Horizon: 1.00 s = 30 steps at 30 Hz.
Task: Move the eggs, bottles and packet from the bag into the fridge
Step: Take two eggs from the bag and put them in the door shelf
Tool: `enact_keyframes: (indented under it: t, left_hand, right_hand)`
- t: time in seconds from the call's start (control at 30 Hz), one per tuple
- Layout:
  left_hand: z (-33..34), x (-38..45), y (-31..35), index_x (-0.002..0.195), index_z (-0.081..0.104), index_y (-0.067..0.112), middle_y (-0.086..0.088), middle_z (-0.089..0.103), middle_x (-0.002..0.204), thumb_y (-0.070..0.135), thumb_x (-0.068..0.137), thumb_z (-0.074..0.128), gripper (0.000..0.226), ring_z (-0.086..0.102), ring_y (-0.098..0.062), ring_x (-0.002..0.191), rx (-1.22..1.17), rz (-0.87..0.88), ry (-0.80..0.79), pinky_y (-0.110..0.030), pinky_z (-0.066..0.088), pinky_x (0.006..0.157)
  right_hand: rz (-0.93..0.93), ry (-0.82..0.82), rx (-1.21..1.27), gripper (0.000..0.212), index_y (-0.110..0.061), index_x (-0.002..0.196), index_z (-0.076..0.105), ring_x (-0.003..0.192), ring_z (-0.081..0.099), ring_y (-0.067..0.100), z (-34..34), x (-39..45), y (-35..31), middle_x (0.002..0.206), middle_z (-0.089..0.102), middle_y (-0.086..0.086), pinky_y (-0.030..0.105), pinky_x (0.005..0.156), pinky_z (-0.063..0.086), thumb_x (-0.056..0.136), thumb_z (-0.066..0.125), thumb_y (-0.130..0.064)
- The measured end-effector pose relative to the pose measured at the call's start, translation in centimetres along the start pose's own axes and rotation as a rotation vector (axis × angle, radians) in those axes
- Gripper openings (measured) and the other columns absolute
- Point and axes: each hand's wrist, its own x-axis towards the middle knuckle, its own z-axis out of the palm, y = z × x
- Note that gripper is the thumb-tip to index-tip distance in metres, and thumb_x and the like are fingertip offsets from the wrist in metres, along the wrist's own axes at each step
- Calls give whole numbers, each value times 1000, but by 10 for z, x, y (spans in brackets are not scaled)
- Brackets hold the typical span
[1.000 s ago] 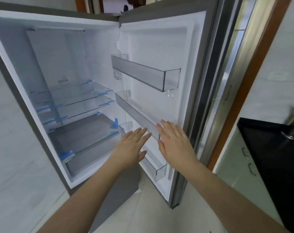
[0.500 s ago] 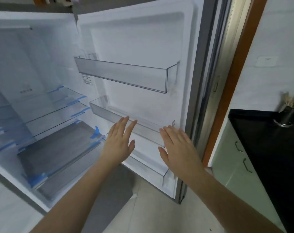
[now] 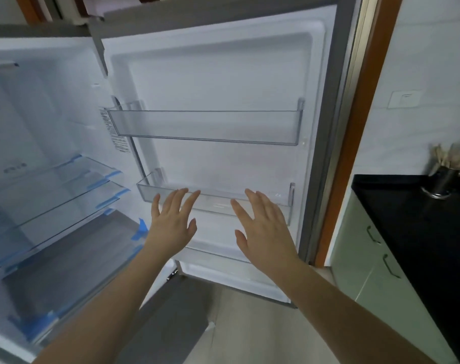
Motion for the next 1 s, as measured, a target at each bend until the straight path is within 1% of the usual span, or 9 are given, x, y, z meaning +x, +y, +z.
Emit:
enact_keyframes:
  t: [0.1, 0.17, 0.3, 0.43, 0.53, 0.67, 0.8, 0.93, 1.0]
  left_hand:
    - [6, 12, -8, 145, 39, 21, -8, 51, 140, 23, 80, 70, 71, 45, -31, 133, -8, 40, 28, -60, 14, 114]
    - [9, 20, -13, 142, 42, 19, -9, 54, 135, 22, 79, 70, 69, 47, -32, 130, -37, 66, 58, -59, 16, 114]
    - [18, 33, -24, 143, 42, 15, -12, 53, 136, 23, 83, 68, 66, 46, -33, 128, -118, 153, 42, -54, 25, 115]
    - [28, 41, -29, 147, 38, 11, -16, 49, 140, 24, 84, 67, 70, 44, -36, 131, -138, 215, -4, -55, 32, 112]
    - [33, 43, -31, 147, 39, 7, -18, 51, 138, 19, 79, 69, 75, 45, -39, 130, -133, 231, -1, -56, 33, 111]
    - [36, 40, -32, 147, 39, 4, -20, 51, 139, 16, 76, 70, 78, 45, -41, 130, -103, 239, -29, -59, 33, 110]
    - [34, 36, -36, 147, 39, 5, -19, 50, 141, 21, 76, 71, 79, 45, -39, 131, -71, 238, -32, -60, 29, 112]
    - [31, 31, -34, 148, 36, 1, -22, 47, 144, 25, 75, 72, 85, 43, -42, 133, -13, 259, -62, -55, 31, 112]
    - [25, 31, -31, 149, 32, 0, -21, 43, 147, 32, 79, 70, 85, 40, -42, 135, -2, 240, -103, -52, 31, 111]
  right_hand:
    - [39, -80, -44, 66, -25, 151, 26, 144, 24, 35, 13, 18, 3, 157, 26, 11, 50, 116, 17, 93, 50, -47]
    - [77, -105, -101, 67, -25, 152, 18, 143, 23, 34, 22, 28, 6, 155, 28, 11, 51, 116, 12, 95, 46, -47]
    - [214, -62, -129, 70, -22, 149, 29, 137, 33, 37, 36, 41, 0, 144, 41, 16, 53, 116, 21, 89, 60, -41]
    - [288, -29, -142, 78, -17, 147, 33, 137, 31, 42, 48, 50, -5, 143, 40, 22, 55, 113, 27, 81, 69, -37]
    - [313, -50, -176, 86, -15, 147, 29, 140, 27, 43, 51, 53, -9, 145, 38, 23, 56, 113, 24, 76, 72, -38]
    - [334, -111, -213, 94, -19, 152, 17, 145, 15, 39, 50, 48, -12, 152, 29, 19, 53, 115, 13, 77, 71, -38]
    - [325, -172, -232, 92, -25, 153, -1, 148, -1, 32, 41, 45, -18, 160, 10, 13, 47, 117, 2, 86, 60, -40]
    - [341, -230, -230, 90, -29, 151, -12, 148, -8, 28, 31, 40, -23, 161, -1, 8, 47, 117, 4, 91, 54, -40]
    - [353, -257, -222, 90, -30, 151, -14, 148, -10, 28, 29, 39, -26, 161, -4, 8, 49, 117, 6, 92, 53, -41]
